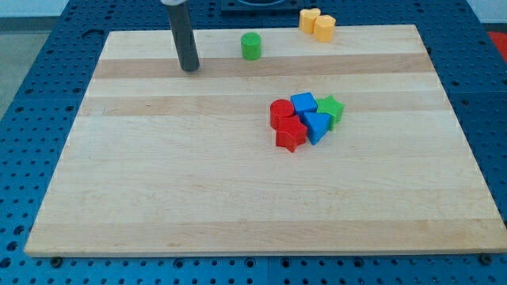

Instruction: Slide the green circle towards the center right

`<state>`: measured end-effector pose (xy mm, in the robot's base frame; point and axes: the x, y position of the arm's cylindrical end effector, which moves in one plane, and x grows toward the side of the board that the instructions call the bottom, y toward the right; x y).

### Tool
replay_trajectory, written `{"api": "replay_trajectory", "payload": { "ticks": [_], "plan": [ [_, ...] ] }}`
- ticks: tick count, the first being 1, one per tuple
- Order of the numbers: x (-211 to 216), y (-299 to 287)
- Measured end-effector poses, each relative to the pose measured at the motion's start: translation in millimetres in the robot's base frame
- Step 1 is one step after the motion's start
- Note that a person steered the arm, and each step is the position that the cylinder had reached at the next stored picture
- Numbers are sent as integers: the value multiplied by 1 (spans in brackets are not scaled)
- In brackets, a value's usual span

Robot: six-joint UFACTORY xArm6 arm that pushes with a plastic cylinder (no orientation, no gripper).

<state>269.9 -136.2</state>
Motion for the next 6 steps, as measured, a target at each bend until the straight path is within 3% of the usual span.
{"api": "replay_trajectory", "payload": {
  "ticks": [1,2,3,6],
  "plan": [
    [-44,15],
    [-54,58],
    [-33,84],
    [26,236]
  ]
}}
